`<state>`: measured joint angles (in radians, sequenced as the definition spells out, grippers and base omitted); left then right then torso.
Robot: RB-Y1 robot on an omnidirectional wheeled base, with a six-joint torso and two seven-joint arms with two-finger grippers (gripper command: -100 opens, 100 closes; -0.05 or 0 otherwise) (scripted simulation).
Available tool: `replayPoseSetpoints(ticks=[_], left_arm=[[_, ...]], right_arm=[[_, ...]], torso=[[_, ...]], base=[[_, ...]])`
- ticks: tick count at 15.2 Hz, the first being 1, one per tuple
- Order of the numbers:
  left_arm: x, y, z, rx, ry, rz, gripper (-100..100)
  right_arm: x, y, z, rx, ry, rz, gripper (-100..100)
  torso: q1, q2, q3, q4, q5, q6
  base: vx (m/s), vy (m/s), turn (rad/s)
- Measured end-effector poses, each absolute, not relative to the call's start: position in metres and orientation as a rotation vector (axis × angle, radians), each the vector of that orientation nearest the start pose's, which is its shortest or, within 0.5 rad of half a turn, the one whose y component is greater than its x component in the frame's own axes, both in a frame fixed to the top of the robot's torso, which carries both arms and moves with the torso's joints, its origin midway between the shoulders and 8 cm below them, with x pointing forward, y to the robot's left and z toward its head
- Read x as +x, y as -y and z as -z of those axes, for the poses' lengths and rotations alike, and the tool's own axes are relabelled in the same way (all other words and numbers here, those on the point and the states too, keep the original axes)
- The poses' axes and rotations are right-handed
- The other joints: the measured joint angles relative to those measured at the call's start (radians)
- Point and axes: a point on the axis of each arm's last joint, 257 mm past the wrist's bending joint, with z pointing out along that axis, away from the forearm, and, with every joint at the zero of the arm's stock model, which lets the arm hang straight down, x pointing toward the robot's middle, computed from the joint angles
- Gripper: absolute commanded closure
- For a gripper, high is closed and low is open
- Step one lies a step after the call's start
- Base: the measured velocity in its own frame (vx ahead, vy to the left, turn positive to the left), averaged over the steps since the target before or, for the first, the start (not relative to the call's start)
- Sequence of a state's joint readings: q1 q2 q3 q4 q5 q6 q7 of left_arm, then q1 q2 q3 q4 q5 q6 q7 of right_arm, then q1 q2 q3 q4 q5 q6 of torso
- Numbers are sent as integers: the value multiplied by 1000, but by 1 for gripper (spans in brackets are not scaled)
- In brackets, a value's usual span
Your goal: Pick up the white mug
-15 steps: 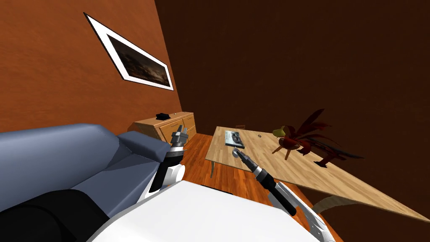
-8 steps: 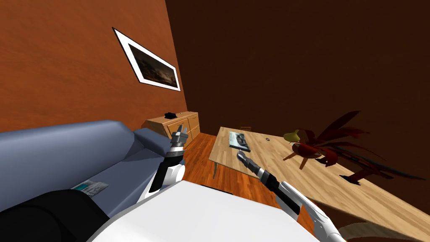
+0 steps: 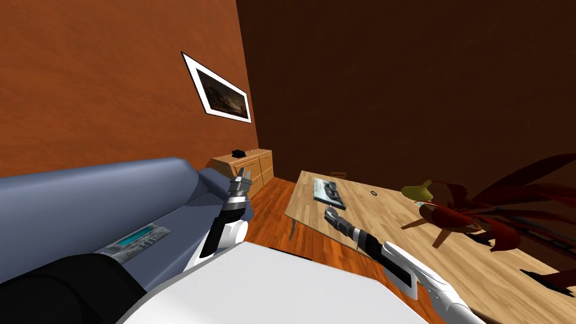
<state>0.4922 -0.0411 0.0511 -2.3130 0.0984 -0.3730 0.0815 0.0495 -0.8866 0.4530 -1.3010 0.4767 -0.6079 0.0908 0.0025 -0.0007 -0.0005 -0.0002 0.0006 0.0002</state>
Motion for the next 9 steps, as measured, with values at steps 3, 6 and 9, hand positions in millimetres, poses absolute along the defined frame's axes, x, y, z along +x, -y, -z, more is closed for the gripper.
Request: replayPoseSetpoints(ticks=[3, 6, 9], left_arm=[[352, -312, -17, -841, -543, 1375, 0], [352, -312, -17, -841, -543, 1374, 0], [352, -312, -17, -841, -543, 1375, 0]], right_arm=[[401, 309, 368, -404, -2043, -637, -100], [391, 345, 386, -476, -2117, -553, -100], [382, 382, 403, -550, -2192, -465, -100]], torso=[[1, -1, 0, 0, 0, -1], [2, 0, 0, 0, 0, 0], [2, 0, 0, 0, 0, -1]], base=[[19, 38, 247], [19, 50, 238], [19, 47, 216]])
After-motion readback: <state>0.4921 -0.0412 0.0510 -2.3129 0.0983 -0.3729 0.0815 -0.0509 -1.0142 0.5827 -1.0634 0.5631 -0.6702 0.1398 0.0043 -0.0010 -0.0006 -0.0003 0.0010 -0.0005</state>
